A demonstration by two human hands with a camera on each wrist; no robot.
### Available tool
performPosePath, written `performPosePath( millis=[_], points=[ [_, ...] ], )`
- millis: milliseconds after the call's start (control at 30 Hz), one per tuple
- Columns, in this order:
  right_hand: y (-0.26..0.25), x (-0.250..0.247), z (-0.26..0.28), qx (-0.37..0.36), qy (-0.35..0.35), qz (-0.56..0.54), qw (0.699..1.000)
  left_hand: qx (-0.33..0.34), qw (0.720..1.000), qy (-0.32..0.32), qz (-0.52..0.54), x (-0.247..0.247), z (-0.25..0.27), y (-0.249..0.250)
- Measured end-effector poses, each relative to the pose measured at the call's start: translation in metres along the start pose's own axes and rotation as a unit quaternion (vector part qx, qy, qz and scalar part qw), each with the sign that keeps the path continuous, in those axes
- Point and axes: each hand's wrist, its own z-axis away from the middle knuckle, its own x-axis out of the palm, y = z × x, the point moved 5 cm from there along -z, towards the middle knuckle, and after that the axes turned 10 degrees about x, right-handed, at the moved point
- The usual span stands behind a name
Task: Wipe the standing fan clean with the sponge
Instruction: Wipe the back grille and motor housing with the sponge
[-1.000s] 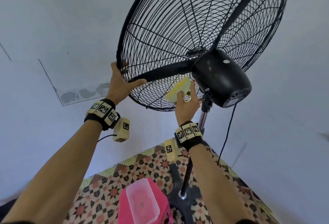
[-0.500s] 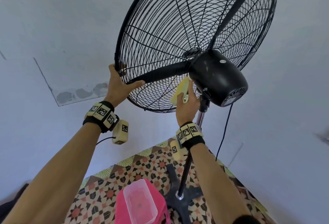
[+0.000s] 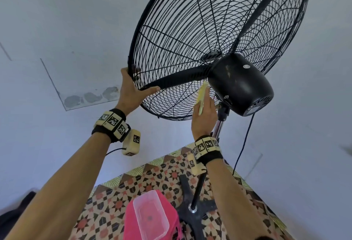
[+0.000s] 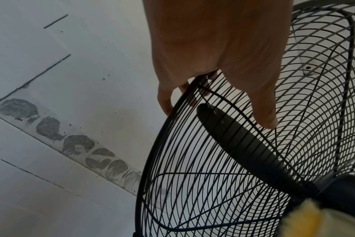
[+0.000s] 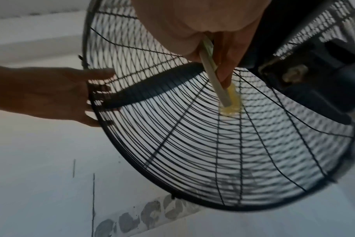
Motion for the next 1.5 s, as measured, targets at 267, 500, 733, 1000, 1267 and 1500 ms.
performPosePath(
  millis=[267, 500, 733, 1000, 1267, 1500],
  points=[
    [0.003, 0.010, -0.009, 0.001, -0.024, 0.044, 0.999, -0.001, 1.000, 0.002, 0.008, 0.000, 0.002, 0.000],
    [-0.013, -0.013, -0.011, -0.040, 0.026, -0.009, 0.999, 0.003, 1.000, -0.001, 0.008, 0.002, 0.001, -0.001],
    [0.011, 0.003, -0.004, -0.009, -0.039, 0.030, 0.999, 0.000, 1.000, 0.007, 0.008, 0.001, 0.005, -0.006],
    [-0.009, -0.002, -0.013, -0.061, -0.008, 0.012, 0.998, 0.006, 1.000, 0.006, 0.010, 0.001, 0.004, -0.006],
    [0.007, -0.017, -0.005, -0.037, -0.001, 0.002, 0.999, 0.016, 1.000, 0.004, 0.010, 0.003, 0.005, -0.005],
    [0.016, 0.003, -0.001, -0.025, -0.057, -0.053, 0.997, 0.011, 1.000, 0.013, 0.009, -0.001, 0.009, -0.006]
  ],
)
